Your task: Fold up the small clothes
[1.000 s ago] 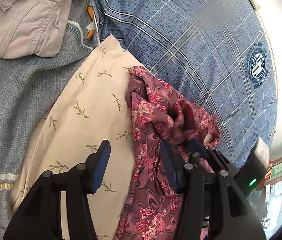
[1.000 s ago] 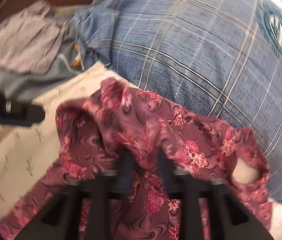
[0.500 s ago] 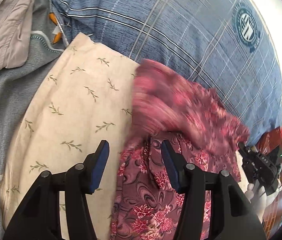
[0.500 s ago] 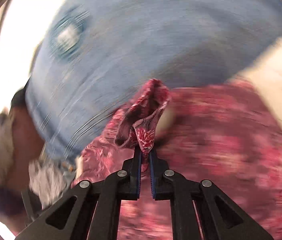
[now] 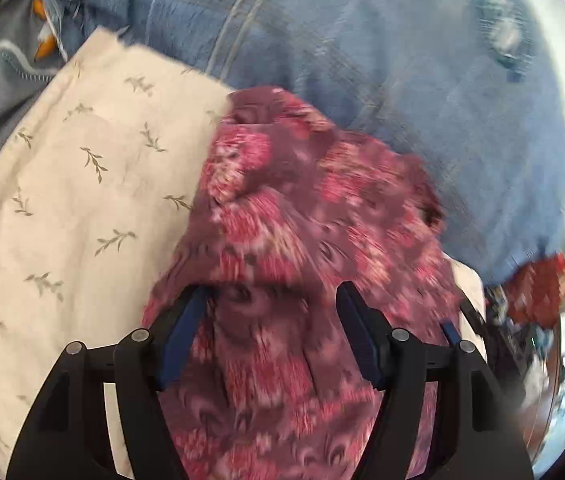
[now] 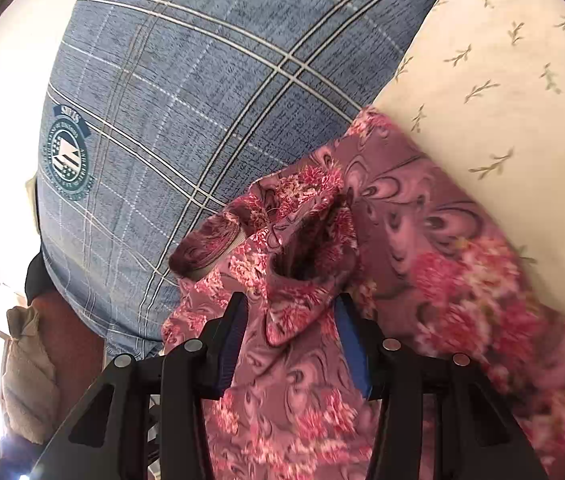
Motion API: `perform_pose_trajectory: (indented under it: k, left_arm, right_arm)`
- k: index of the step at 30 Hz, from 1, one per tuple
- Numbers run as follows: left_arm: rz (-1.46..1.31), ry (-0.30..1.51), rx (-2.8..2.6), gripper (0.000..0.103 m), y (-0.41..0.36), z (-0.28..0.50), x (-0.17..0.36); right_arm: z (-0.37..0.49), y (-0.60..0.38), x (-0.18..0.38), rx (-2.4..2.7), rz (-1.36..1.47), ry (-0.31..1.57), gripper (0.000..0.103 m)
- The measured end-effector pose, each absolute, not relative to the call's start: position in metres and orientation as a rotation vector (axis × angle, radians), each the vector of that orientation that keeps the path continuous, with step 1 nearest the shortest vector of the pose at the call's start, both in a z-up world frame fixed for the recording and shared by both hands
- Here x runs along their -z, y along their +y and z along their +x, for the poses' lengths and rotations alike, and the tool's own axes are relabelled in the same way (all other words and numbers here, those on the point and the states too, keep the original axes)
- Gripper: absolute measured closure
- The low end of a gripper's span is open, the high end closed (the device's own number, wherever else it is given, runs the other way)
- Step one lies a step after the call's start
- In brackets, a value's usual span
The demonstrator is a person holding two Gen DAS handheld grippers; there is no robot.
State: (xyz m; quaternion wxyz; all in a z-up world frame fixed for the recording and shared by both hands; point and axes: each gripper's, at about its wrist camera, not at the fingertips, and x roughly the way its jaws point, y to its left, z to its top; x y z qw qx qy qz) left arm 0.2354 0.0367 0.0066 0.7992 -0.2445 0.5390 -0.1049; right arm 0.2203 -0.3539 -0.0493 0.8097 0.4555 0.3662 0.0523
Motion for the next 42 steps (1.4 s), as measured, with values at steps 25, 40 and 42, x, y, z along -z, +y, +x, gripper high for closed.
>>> perform_pose_trajectory:
  k: [25,40,42]
  left_arm:
    - [-0.559,1.138,0.161,0.088,0.055,0.183,-0.033]
    - [-0.576,1.148,0.173,0.082,0.079,0.168,-0.029]
    - [-0.509,1.193,0.152,0.082,0.065,0.173,-0.016]
  right_arm:
    - [0.157,-0.373,0.044,-0.192,0.927,0.778,0.097]
    - [0.123,-0.38,0.035,-0.102,0.761,0.689,0.091]
    - [0.122,-0.375,0.045,-0.088,0.731,0.749,0.091]
